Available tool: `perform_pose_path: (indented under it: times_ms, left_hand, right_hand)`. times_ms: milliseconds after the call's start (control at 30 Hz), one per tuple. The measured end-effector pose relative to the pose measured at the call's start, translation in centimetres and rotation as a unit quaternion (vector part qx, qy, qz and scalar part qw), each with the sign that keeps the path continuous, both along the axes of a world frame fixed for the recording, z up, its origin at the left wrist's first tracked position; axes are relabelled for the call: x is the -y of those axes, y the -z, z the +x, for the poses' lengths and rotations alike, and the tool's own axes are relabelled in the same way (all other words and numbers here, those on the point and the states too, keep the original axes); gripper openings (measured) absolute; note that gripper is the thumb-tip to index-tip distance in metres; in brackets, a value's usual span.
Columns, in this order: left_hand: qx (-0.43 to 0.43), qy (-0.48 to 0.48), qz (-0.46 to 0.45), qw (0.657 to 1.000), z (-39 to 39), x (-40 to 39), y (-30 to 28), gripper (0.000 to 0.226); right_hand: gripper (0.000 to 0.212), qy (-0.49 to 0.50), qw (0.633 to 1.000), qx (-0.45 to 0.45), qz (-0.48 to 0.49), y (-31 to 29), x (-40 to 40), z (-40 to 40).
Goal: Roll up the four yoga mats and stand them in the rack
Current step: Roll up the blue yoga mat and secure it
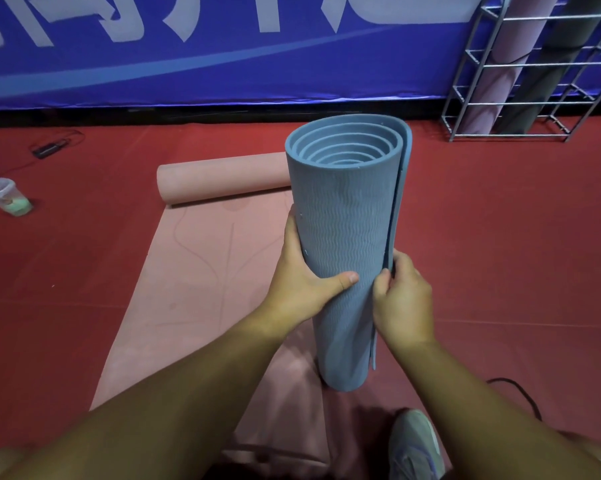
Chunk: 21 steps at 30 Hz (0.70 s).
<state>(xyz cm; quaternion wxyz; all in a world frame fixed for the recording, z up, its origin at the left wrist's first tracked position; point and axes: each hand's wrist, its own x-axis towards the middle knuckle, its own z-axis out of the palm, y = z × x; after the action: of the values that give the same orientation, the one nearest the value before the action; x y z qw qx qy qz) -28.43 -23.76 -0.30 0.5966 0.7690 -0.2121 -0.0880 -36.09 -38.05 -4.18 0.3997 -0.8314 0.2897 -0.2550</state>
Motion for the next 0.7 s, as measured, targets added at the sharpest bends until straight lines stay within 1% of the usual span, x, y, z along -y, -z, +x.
perform_pose_path:
  times_ms: [267,467,700]
  left_hand:
    - [0.003,0.000,0.009,1.000,-0.5,0.3,1.0,0.116]
    - [-0.010,0.020,0.030,0.999,-0.6,0.0,1.8,0.119]
    - [-0.015,0.022,0.053,0.998,-1.4,0.4,2.0,0.111]
  right_hand:
    - [0.035,0.007,1.000,-0.015,-0.006,0.8,-0.2,-0.7]
    - [0.032,0.002,0.999,-0.021,0.030,1.2,0.0,-1.3]
    - [0.031,0.015,0.998,-0.024,0.052,0.7,-0.1,-1.8]
